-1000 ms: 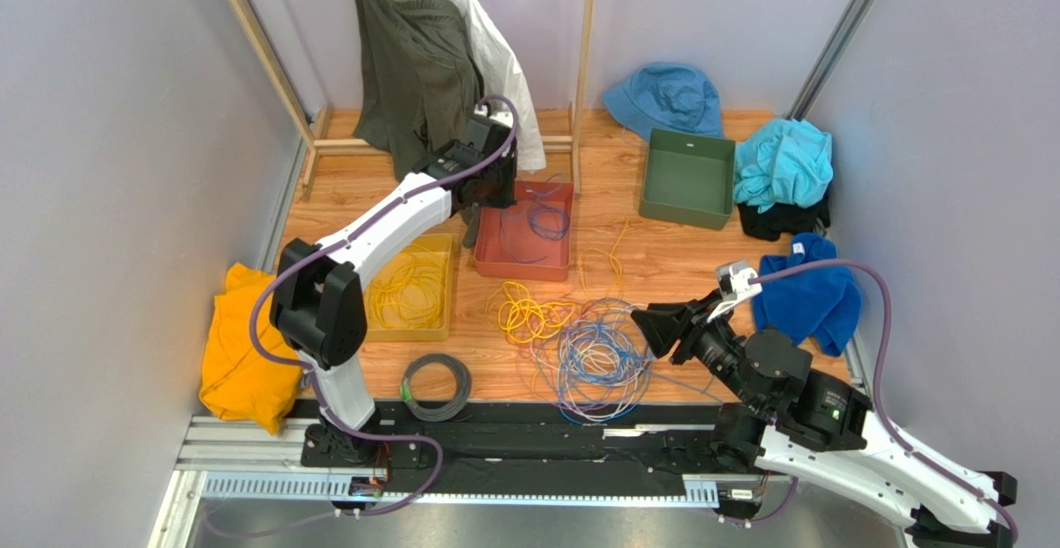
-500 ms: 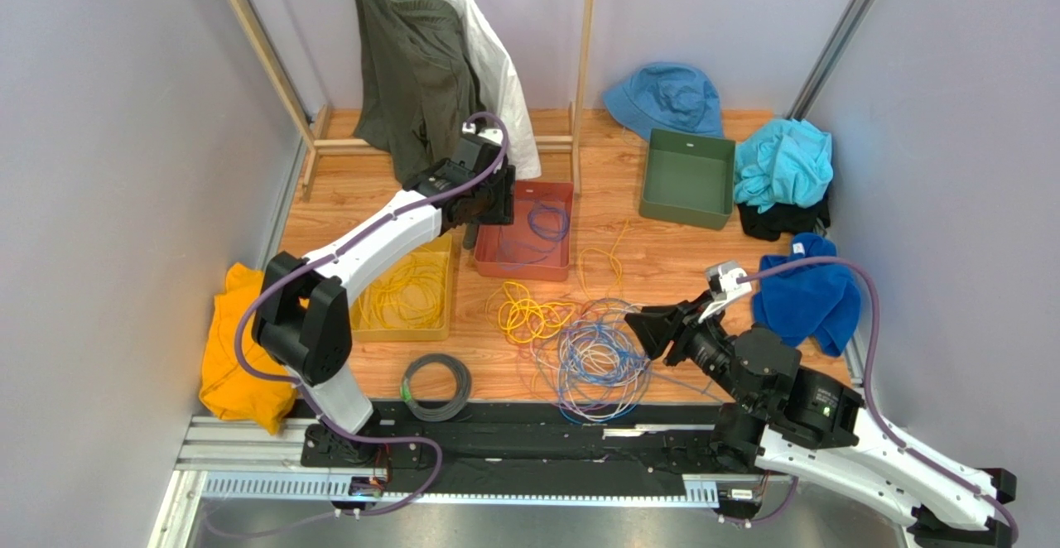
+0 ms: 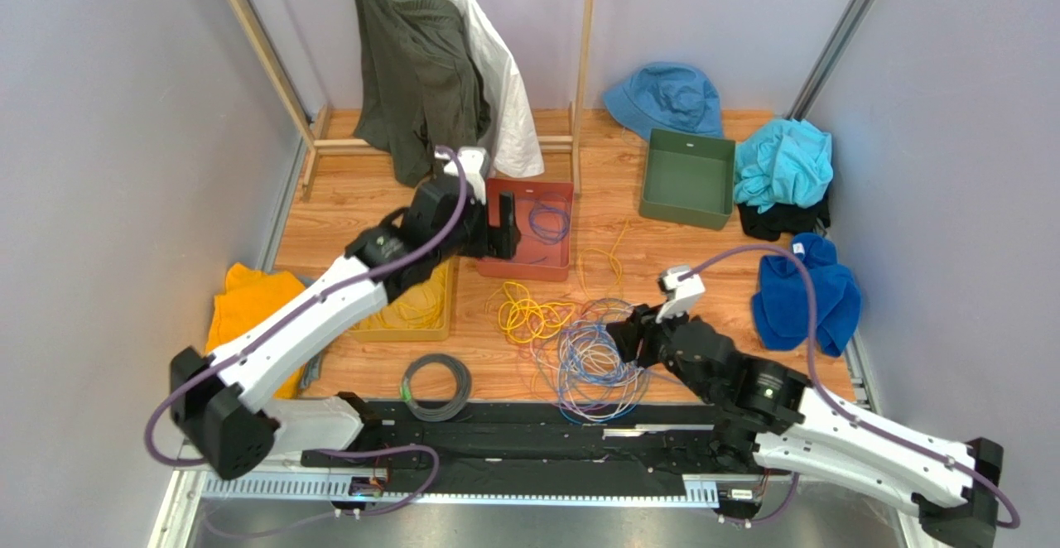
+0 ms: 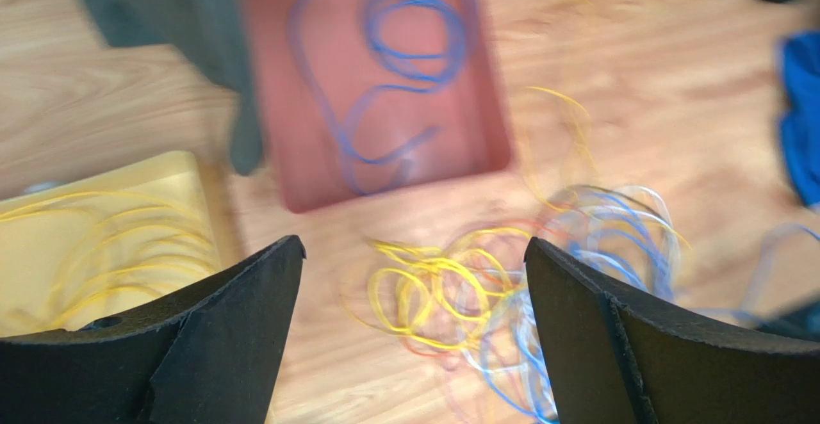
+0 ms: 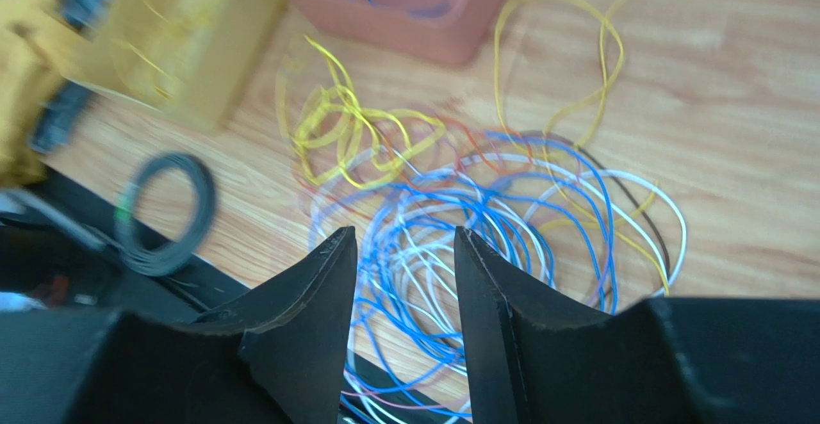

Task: Untangle the cables

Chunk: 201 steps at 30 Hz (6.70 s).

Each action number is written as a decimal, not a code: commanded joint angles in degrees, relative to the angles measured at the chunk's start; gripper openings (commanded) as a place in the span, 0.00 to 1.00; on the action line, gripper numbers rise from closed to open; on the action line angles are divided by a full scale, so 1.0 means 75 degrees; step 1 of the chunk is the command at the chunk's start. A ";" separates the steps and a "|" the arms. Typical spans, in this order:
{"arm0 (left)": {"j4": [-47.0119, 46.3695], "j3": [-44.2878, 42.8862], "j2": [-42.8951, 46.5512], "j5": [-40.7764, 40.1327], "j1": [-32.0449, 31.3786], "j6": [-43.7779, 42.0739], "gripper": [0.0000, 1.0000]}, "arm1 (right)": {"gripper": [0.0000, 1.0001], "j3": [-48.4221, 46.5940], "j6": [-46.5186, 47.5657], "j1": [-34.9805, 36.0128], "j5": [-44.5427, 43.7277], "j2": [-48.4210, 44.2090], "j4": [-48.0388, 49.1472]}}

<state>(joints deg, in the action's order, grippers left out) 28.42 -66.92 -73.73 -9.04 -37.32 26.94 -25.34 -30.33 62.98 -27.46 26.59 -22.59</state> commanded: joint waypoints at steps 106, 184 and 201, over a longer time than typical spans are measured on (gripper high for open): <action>-0.5725 0.4317 0.4510 -0.2709 -0.5629 -0.2314 0.00 | 0.13 -0.3875 0.0048 0.1669 -0.0370 0.0322 -0.2003; -0.1974 -0.2329 -0.2225 0.0221 0.0335 -0.1647 0.00 | 0.31 -0.0313 -0.0456 0.1669 -0.0921 -0.1025 -0.0644; -0.1352 -0.2199 -0.2980 -0.0494 0.0418 -0.1037 0.95 | 0.31 -0.0266 -0.0597 0.1669 -0.1026 -0.1272 -0.0902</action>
<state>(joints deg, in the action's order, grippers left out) 19.62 -80.31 -102.89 -11.18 -34.48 17.93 -26.96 -33.54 75.33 -33.65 17.98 -30.02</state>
